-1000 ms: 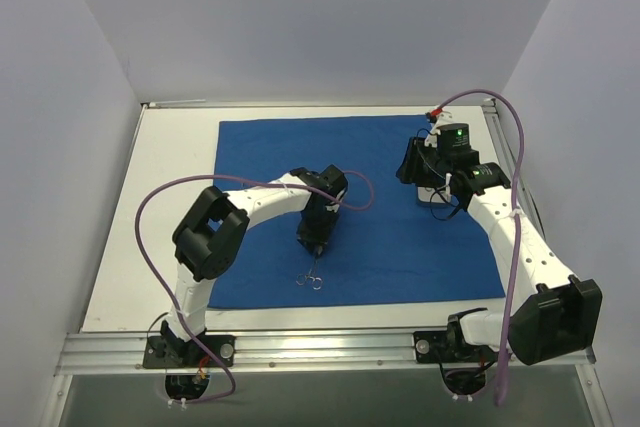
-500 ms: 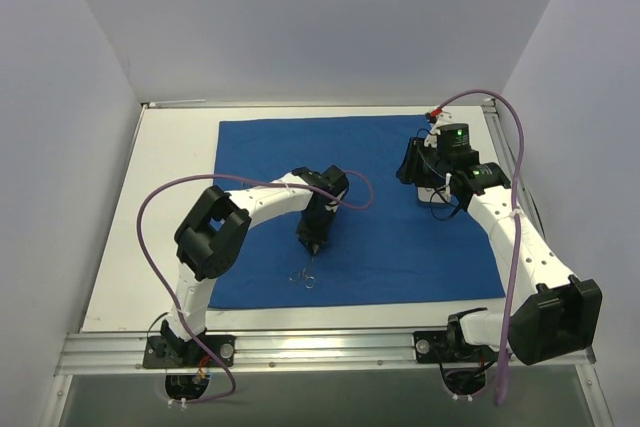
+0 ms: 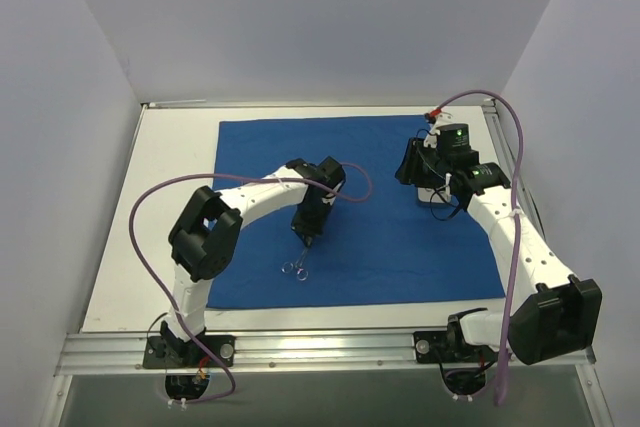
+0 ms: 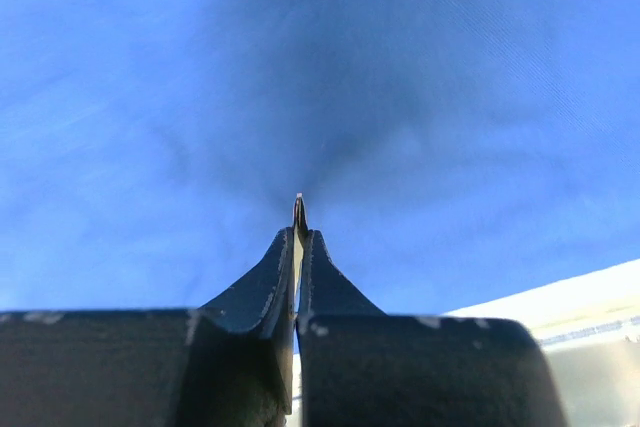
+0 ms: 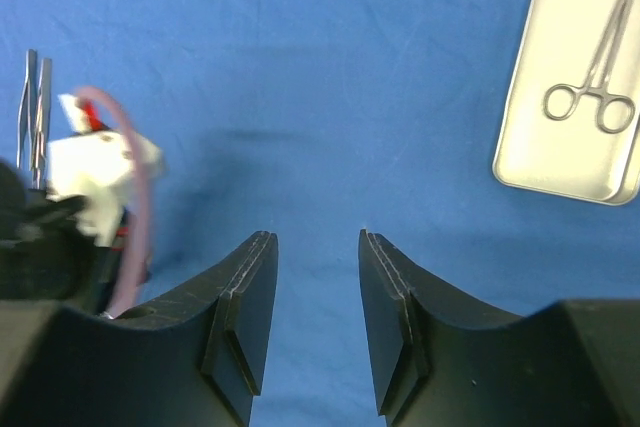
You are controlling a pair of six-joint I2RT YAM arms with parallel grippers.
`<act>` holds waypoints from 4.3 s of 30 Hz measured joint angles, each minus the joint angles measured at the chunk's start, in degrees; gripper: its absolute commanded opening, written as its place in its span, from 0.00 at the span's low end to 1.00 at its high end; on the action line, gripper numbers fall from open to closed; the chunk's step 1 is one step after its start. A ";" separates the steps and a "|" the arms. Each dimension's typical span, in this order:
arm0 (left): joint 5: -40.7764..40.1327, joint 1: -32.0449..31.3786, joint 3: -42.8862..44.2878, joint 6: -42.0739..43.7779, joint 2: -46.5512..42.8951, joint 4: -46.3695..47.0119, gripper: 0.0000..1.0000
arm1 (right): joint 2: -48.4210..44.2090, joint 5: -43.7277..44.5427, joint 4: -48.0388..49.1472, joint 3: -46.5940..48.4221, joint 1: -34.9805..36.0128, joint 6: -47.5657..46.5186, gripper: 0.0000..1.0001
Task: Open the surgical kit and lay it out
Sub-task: Pick up the medical item from the surgical kit, then place the medical item in the surgical kit.
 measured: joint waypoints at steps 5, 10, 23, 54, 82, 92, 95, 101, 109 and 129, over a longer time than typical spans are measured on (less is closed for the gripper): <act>1.38 2.03 2.36 2.16 -6.10 -1.97 0.02 | 1.05 -2.47 0.20 0.00 0.00 -0.17 0.42; 3.78 5.46 8.00 2.47 -11.78 -3.91 0.02 | 4.04 -11.72 2.93 -1.09 0.00 -0.59 0.46; 9.60 14.38 28.13 -11.54 -12.37 -5.09 0.02 | 12.15 -26.77 20.52 0.59 13.66 1.73 0.66; 12.35 16.09 31.93 -15.96 -8.68 -5.44 0.02 | 10.62 -16.70 16.39 9.73 16.68 -1.62 0.59; 16.59 19.74 25.55 -11.69 -11.85 -3.39 0.64 | 17.99 -26.32 10.16 14.10 16.94 -4.61 0.00; 20.72 21.38 -3.54 9.44 -39.26 6.80 0.72 | 18.05 -39.56 -1.42 20.46 7.48 -9.55 0.00; 22.43 19.21 -5.66 17.35 -45.77 9.46 0.68 | 18.97 -44.59 -3.96 22.67 8.48 -9.03 0.00; 22.86 13.22 -2.32 33.79 -47.69 10.16 0.67 | 19.65 -50.80 -4.61 21.81 12.04 -3.10 0.00; 14.25 5.79 -2.25 50.58 -48.28 8.83 0.60 | 19.63 -51.95 -8.87 19.69 16.37 -0.42 0.00; 4.07 -19.91 -11.98 60.61 -59.04 -3.50 0.77 | 15.56 -55.41 -13.55 15.21 30.25 7.54 0.00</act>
